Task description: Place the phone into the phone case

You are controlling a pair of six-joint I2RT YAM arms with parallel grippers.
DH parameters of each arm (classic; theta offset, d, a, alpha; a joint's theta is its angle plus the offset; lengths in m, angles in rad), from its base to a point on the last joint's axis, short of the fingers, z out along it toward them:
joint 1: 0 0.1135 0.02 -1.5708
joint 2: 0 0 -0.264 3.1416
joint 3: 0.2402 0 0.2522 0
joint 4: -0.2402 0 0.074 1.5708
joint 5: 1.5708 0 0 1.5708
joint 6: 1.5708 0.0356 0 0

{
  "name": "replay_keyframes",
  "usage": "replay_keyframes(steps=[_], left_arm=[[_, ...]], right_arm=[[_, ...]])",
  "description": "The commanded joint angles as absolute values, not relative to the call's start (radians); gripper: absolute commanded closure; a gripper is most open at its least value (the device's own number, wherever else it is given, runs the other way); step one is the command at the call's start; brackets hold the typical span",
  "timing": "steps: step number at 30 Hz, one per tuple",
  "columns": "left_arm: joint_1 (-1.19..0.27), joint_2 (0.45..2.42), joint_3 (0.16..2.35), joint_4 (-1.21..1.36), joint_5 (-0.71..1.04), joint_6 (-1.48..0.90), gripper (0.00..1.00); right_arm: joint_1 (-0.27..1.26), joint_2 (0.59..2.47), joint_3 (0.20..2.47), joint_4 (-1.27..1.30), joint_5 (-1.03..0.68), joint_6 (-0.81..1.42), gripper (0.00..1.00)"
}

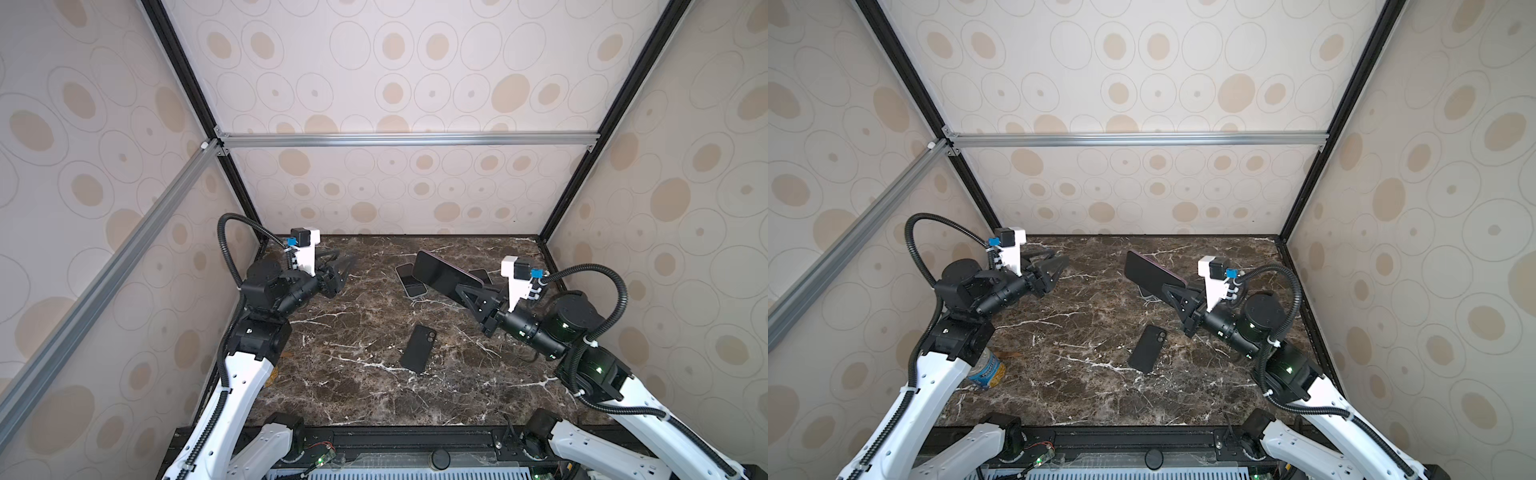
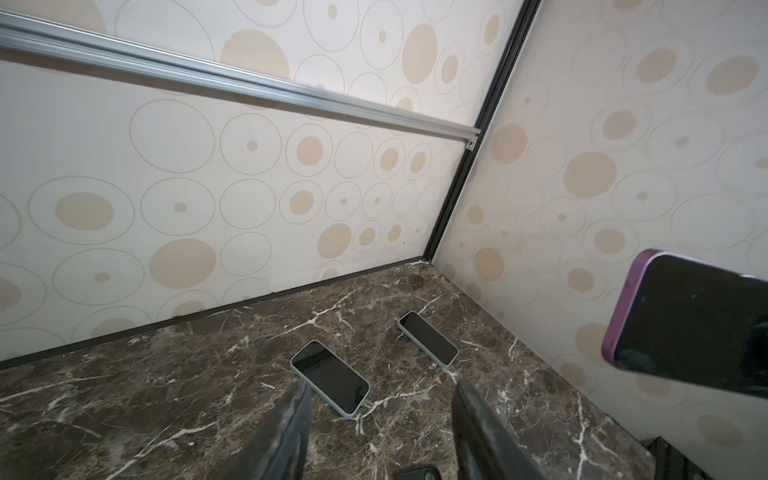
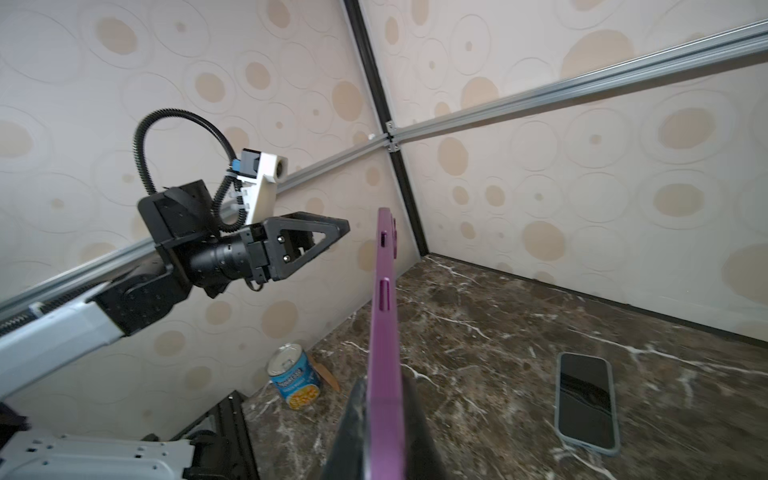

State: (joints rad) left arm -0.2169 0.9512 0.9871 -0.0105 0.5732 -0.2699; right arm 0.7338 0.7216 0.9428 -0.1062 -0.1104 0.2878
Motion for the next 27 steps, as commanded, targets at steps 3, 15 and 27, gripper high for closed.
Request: replay_keyframes(steps=[3,15,27], left_arm=[[-0.353,0.985,1.012,-0.023,0.479,-0.003,0.48],[-0.663,1.303,1.006,-0.112,0.411,0.557,0.56],[-0.739,1.726,1.170,-0.169,0.373,0.681,0.61]], right_arm=[[0.730,0.665,1.013,-0.354,0.094,0.179,1.00],[0.730,0.516,1.038,-0.604,0.281,0.226,1.00],[0.731,0.471,1.089,-0.676,0.364,0.180,1.00]])
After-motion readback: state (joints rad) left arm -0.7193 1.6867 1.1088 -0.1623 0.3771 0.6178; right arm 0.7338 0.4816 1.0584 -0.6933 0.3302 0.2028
